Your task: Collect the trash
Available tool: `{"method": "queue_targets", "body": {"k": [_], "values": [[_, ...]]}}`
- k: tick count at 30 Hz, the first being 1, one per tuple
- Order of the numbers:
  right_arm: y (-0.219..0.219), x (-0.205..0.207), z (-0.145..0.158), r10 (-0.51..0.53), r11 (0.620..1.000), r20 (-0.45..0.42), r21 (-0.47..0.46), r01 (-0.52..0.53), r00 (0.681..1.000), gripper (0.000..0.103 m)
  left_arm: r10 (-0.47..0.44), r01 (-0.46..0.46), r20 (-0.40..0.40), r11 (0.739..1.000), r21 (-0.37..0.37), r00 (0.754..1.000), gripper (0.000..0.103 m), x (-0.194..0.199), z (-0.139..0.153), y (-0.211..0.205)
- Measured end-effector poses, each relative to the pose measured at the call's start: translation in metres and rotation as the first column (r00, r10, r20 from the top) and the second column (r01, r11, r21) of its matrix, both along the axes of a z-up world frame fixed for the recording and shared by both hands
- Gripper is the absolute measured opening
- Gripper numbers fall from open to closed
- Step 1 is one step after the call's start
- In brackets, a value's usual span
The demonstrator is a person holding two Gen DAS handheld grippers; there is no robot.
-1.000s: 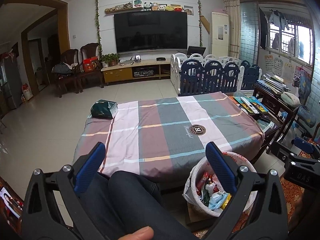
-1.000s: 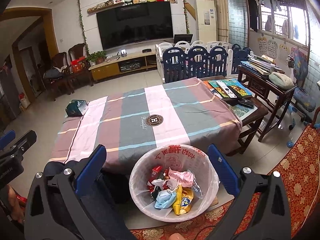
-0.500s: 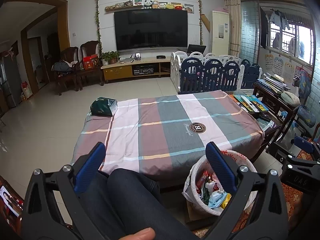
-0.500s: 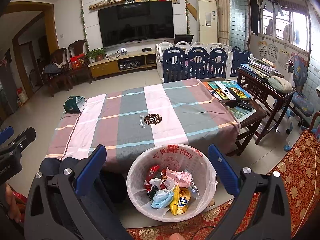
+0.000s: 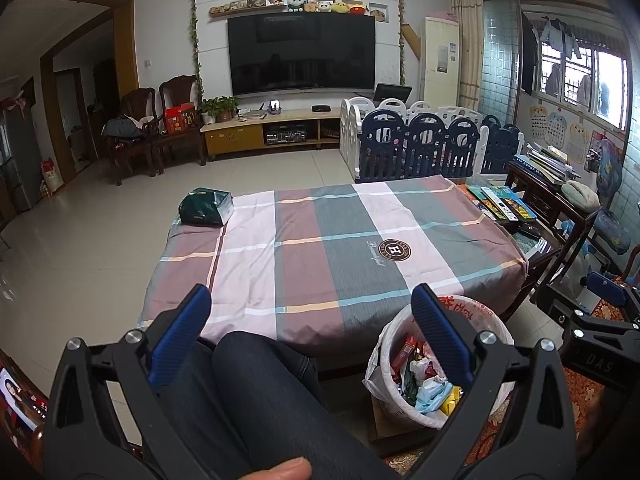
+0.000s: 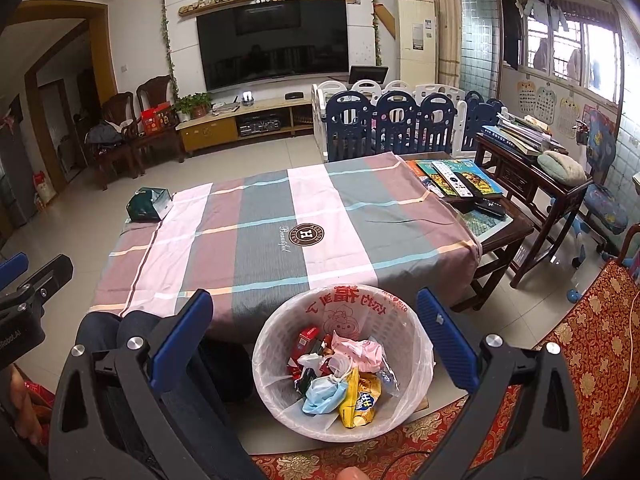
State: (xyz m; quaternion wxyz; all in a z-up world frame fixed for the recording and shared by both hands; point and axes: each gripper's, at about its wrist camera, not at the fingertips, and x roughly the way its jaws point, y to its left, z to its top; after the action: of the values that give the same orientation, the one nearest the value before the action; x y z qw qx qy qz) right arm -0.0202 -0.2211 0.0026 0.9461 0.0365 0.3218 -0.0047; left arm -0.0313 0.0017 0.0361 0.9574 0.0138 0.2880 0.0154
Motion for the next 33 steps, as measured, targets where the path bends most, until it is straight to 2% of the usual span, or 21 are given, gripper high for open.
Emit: {"method": "queue_targets", "body": {"k": [33], "values": [[0.0006,-0.0003,-0.0036,0.002,1.0,-0.009,-0.005,-0.002,1.0,0.1,-0.009,0.008,-0.035,1.0,-0.02,0.999,0.1,-0.0004,-0.0096,-0.0047]]}}
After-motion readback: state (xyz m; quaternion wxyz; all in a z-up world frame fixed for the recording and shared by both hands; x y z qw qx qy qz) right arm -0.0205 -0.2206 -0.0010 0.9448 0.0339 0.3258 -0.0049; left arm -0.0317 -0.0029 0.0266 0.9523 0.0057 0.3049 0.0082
